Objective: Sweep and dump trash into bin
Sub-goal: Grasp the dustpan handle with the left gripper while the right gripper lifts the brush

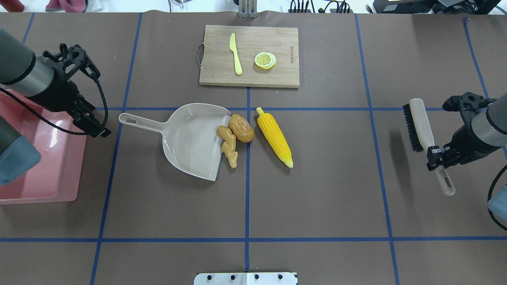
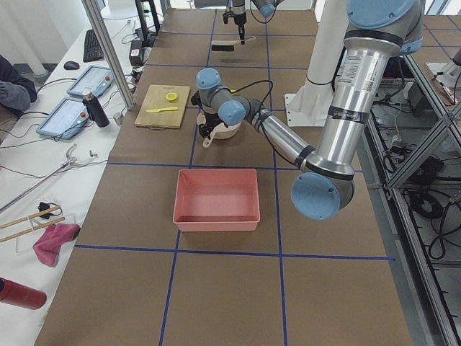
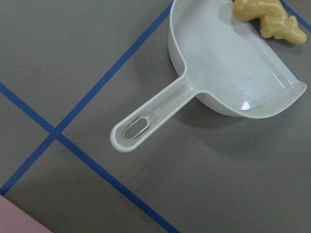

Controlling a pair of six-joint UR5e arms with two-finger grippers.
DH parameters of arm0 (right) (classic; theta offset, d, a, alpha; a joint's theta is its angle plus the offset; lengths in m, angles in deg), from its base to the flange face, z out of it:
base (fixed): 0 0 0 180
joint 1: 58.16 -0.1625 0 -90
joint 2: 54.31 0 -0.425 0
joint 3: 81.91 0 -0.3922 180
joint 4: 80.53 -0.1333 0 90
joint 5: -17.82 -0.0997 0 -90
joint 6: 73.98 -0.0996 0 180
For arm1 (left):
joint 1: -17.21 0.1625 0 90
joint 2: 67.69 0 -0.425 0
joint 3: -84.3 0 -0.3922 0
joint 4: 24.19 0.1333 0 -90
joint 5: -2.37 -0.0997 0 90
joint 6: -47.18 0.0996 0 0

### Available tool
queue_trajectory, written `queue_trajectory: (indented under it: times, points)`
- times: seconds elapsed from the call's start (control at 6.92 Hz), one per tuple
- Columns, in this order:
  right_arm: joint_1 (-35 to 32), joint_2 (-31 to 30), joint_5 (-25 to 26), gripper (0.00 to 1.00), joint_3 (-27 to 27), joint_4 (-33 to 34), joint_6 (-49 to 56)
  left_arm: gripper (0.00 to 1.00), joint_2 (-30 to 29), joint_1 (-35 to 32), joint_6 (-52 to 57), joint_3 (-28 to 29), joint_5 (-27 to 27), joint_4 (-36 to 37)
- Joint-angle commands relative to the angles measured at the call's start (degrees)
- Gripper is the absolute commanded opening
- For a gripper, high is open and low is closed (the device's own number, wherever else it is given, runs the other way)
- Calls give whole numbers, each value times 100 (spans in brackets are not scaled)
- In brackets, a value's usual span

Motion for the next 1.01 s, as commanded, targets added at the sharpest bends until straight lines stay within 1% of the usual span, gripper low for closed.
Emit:
queue_trajectory:
  times: [0.0, 0.14, 0.29, 0.43, 0.58, 0.72, 0.87]
  points:
    - [215, 1209, 493, 0, 151, 1515, 86, 99, -411, 129, 140, 188, -244, 13]
    - [469, 1937, 958, 0, 99, 2585, 435, 99, -386, 209, 307, 189, -525, 4]
    - [750, 2519, 1702, 0, 29, 3474, 856, 98, -395, 227, 961, 258, -527, -101]
    - [840, 2986, 1936, 0, -207, 3875, 921, 97, -395, 236, 1794, 355, -519, -102]
    - [937, 3391, 1956, 0, -609, 3939, 922, 96, -395, 392, 2411, 503, -553, -84]
    - [1225, 3821, 1965, 0, -1153, 3949, 817, 93, -403, 498, 2557, 635, -562, -215]
    - [1454, 4156, 1956, 0, -1541, 3931, 555, 93, -395, 613, 2645, 732, -632, -503]
